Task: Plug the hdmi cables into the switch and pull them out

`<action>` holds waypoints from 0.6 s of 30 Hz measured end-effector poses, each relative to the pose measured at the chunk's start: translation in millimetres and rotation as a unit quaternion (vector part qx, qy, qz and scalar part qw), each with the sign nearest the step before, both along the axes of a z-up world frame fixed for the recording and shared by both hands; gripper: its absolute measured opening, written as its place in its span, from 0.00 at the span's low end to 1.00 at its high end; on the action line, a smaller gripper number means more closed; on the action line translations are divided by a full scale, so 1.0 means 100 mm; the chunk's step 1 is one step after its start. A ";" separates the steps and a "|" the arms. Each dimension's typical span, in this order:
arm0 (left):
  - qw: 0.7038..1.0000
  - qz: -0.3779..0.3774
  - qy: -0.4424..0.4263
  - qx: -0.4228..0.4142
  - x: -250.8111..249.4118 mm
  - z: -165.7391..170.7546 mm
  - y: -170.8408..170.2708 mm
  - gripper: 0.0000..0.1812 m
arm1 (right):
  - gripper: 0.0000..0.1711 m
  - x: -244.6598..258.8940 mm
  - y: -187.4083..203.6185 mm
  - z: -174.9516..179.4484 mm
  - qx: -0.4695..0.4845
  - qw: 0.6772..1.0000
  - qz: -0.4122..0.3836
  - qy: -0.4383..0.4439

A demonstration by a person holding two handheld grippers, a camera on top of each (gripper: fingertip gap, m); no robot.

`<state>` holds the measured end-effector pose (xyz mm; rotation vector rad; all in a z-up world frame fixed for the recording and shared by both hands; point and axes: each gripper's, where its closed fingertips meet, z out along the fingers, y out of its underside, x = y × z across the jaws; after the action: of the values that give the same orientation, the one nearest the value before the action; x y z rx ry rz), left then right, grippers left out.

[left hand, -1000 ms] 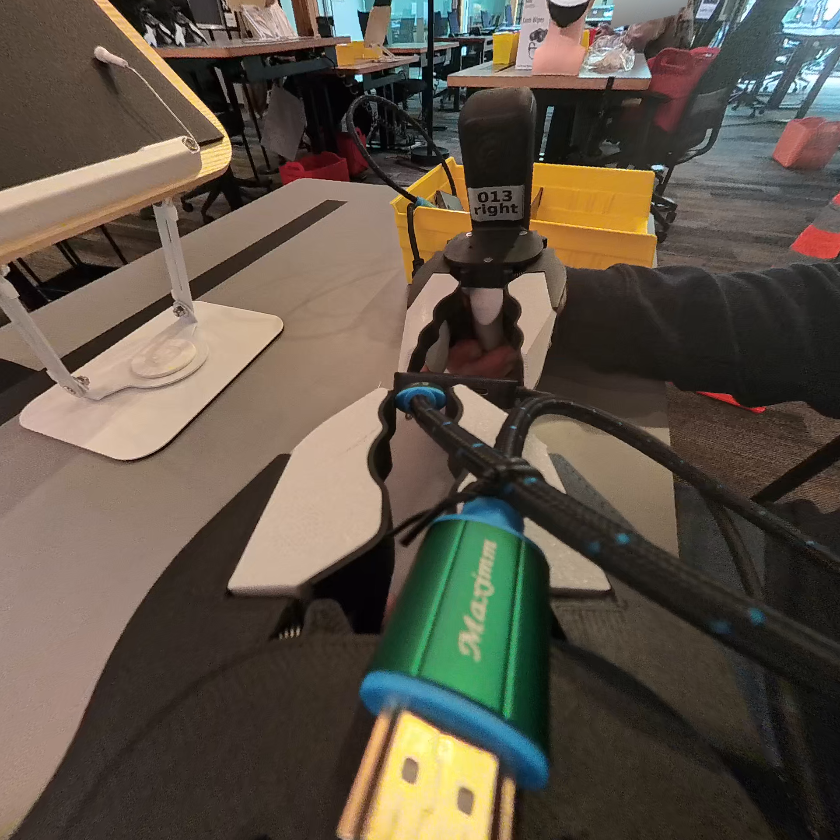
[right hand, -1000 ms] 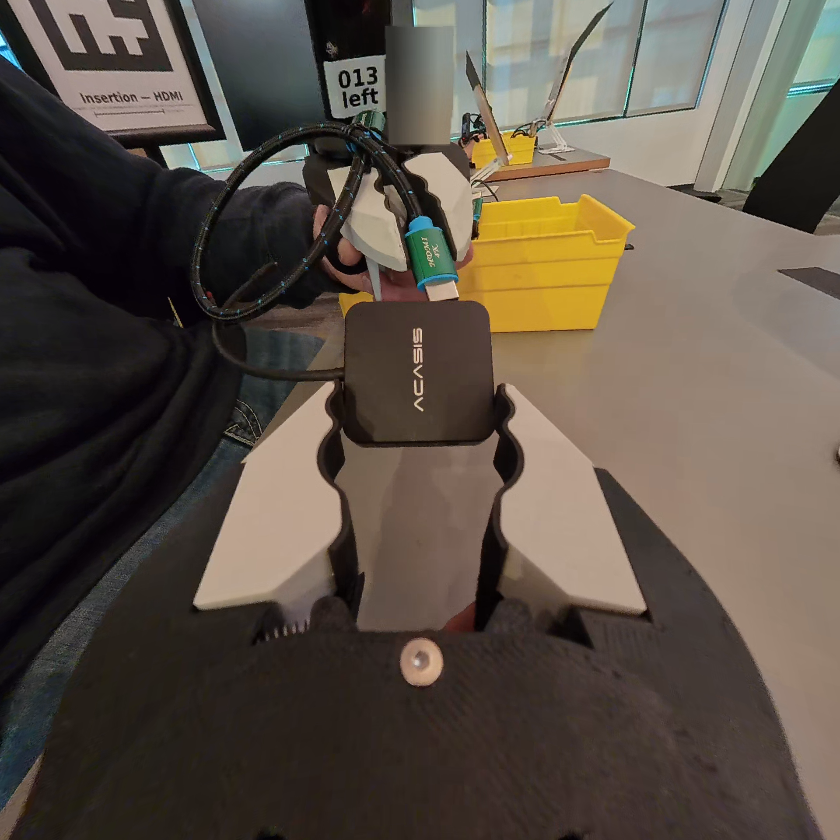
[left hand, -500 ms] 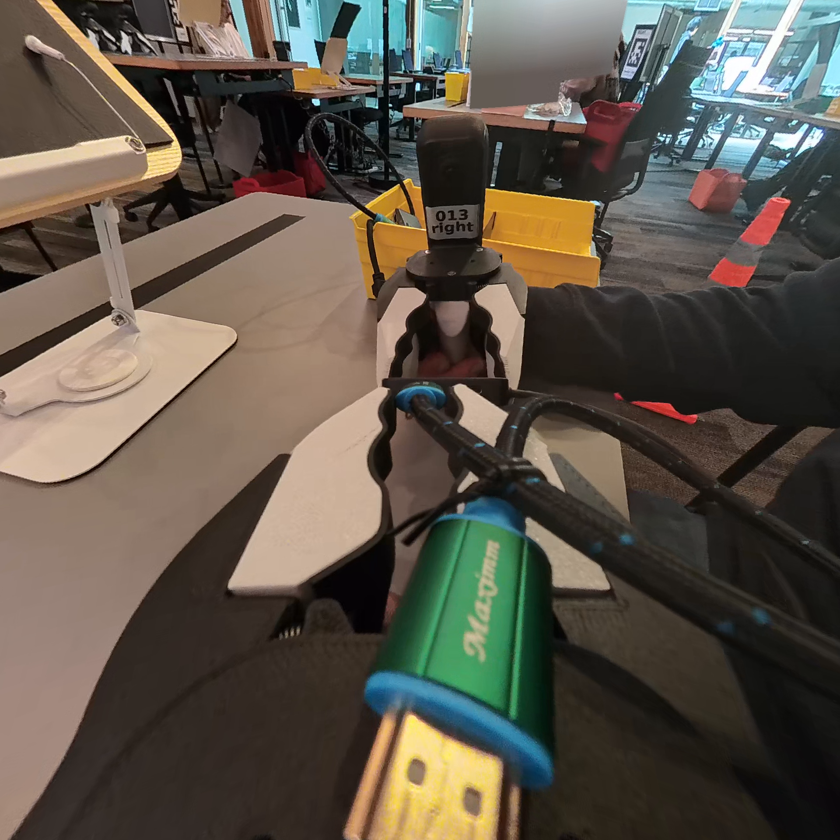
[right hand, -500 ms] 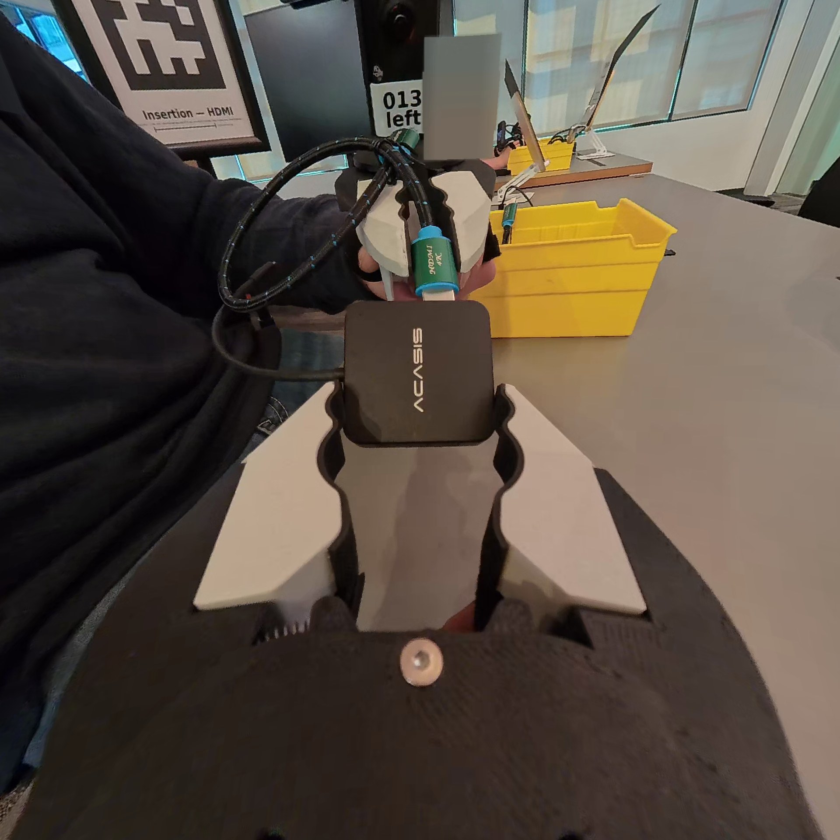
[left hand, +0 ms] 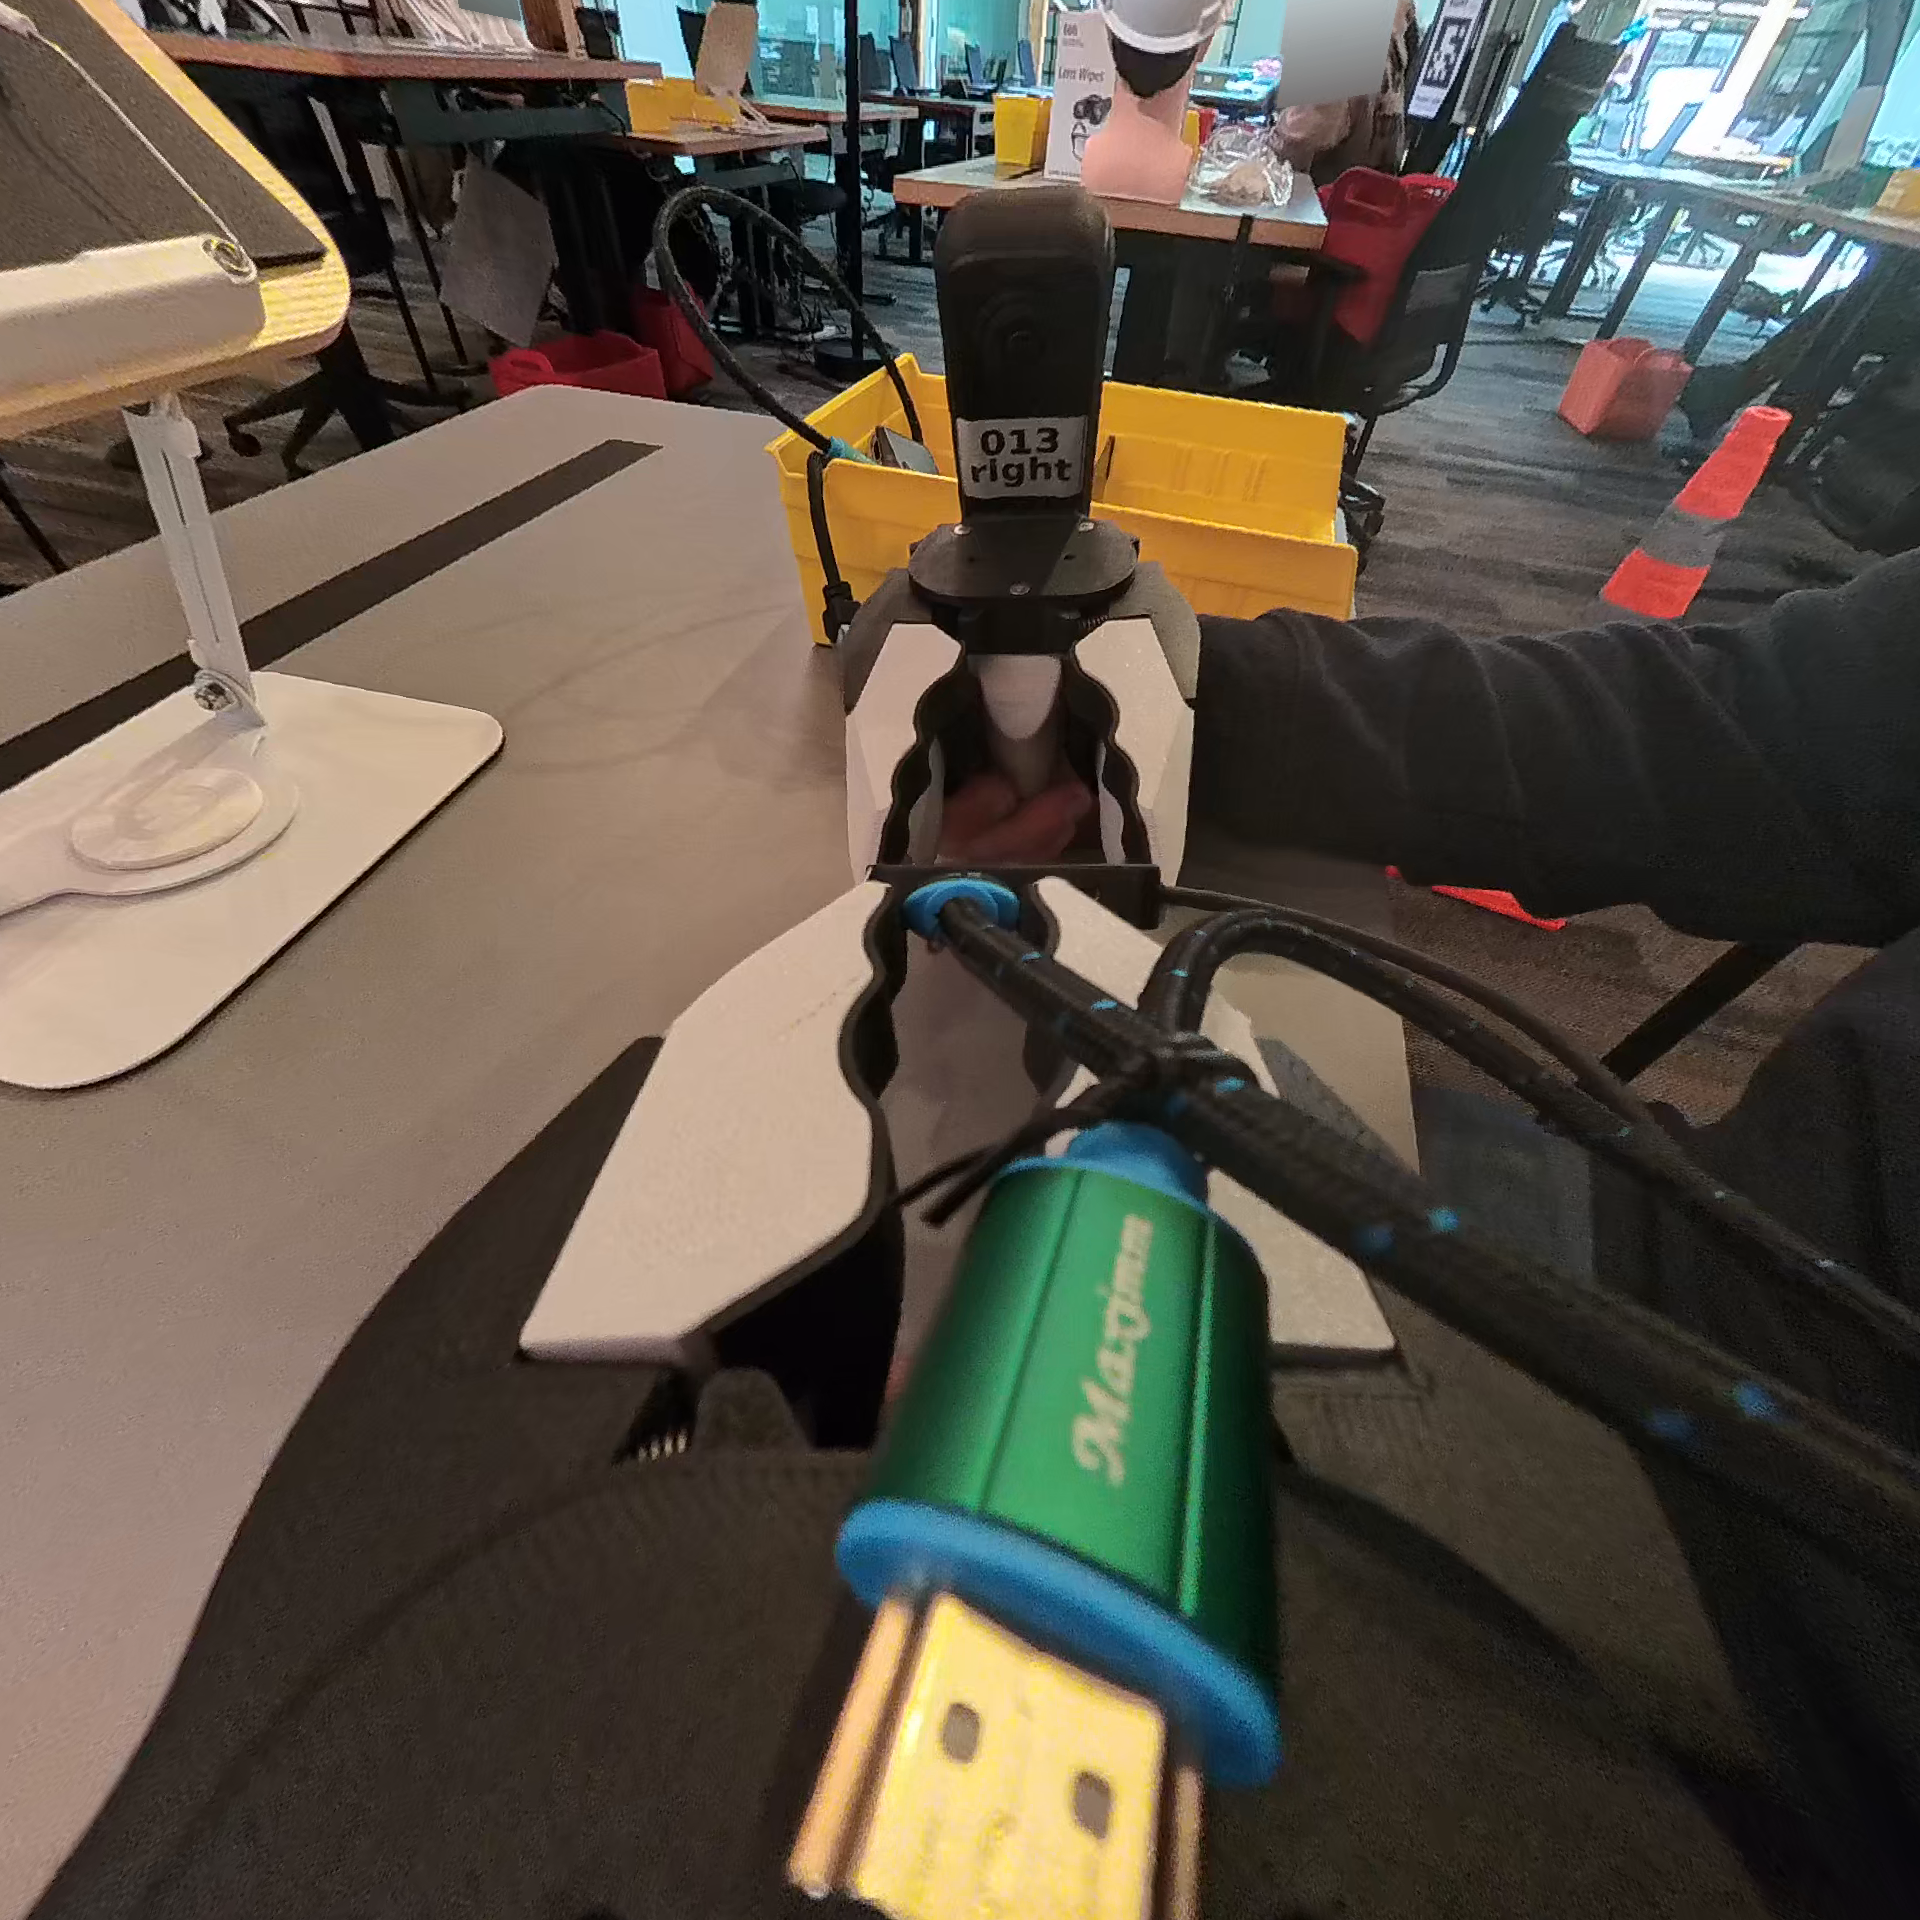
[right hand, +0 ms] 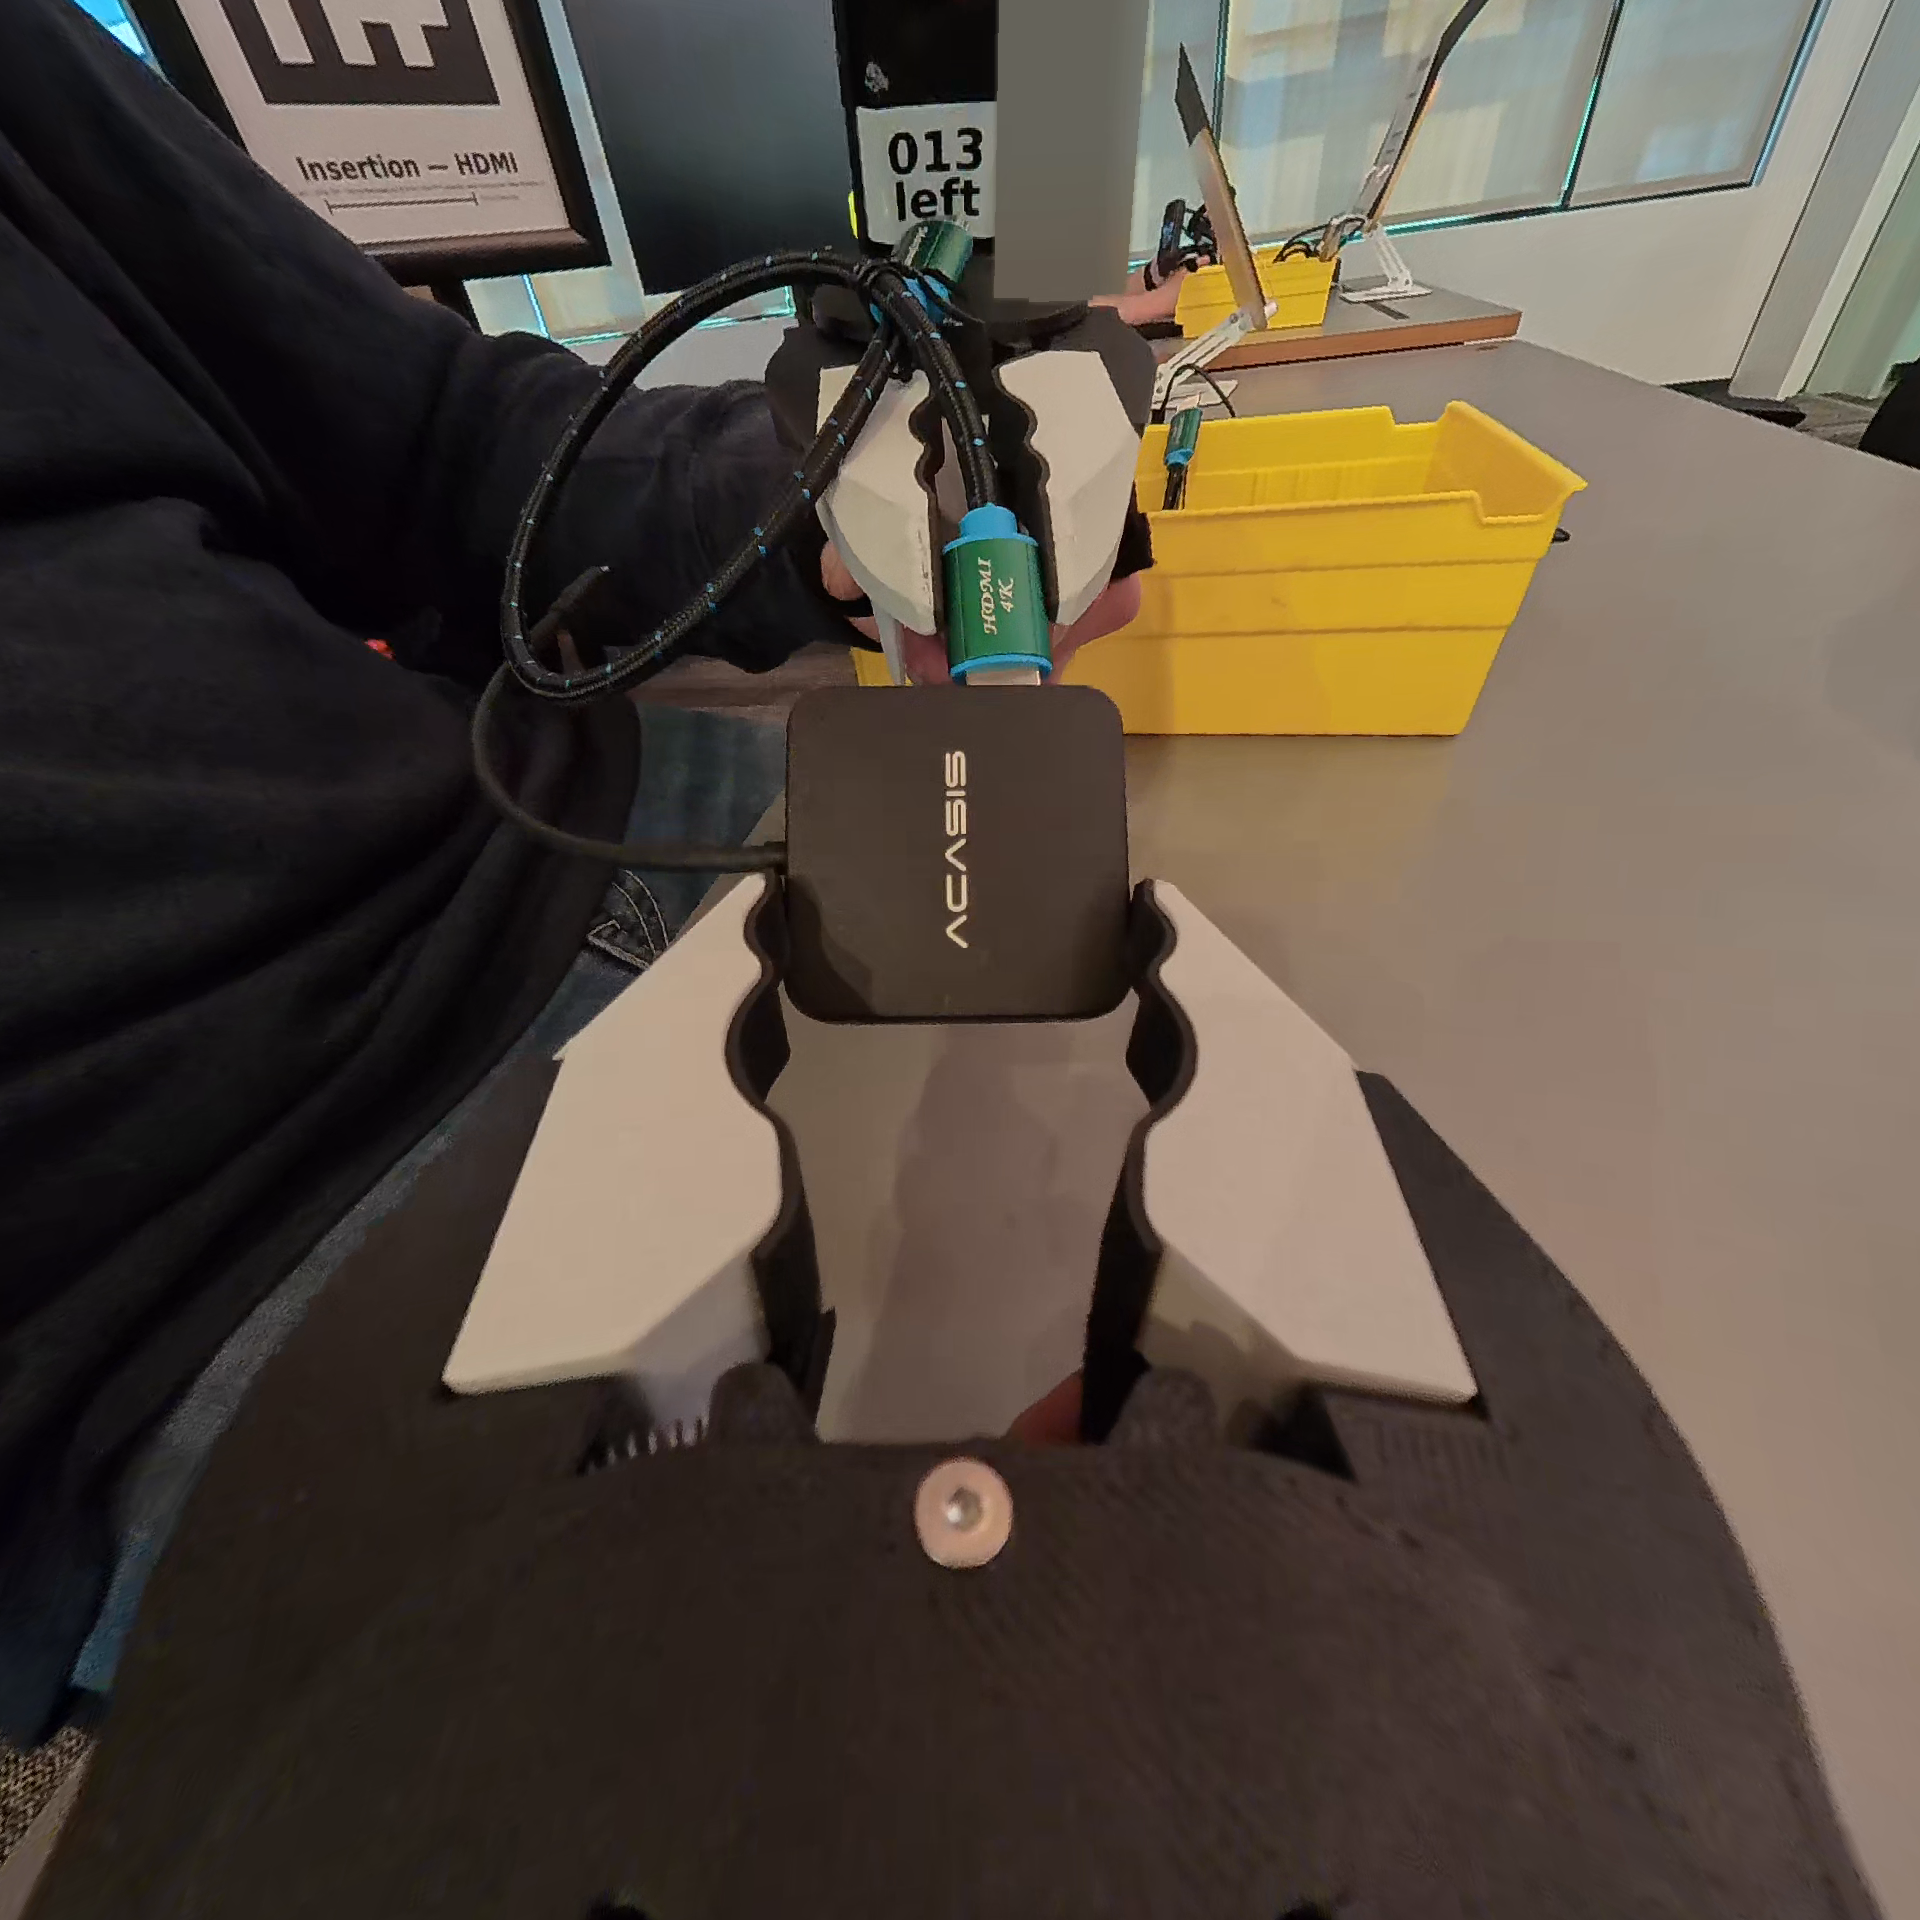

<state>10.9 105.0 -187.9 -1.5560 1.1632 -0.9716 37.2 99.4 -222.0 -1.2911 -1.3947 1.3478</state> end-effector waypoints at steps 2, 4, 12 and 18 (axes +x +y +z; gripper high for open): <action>1.000 0.003 -0.001 0.001 0.00 -0.01 0.00 0.11 | 0.37 0.00 0.00 0.00 -0.001 1.000 -0.001 0.000; 1.000 0.006 0.000 0.002 0.00 -0.02 0.01 0.11 | 0.37 0.00 0.01 0.00 -0.002 1.000 -0.003 -0.001; 1.000 0.008 0.019 0.000 -0.02 -0.06 0.00 0.11 | 0.37 -0.01 0.00 -0.04 0.005 1.000 -0.007 -0.012; 1.000 0.006 0.025 -0.006 -0.01 -0.11 -0.01 0.11 | 0.37 -0.02 -0.02 -0.08 0.006 1.000 -0.002 -0.022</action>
<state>9.4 103.8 -199.3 -1.6035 1.1841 -0.9385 35.5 97.4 -229.7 -1.3225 -1.4281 1.3137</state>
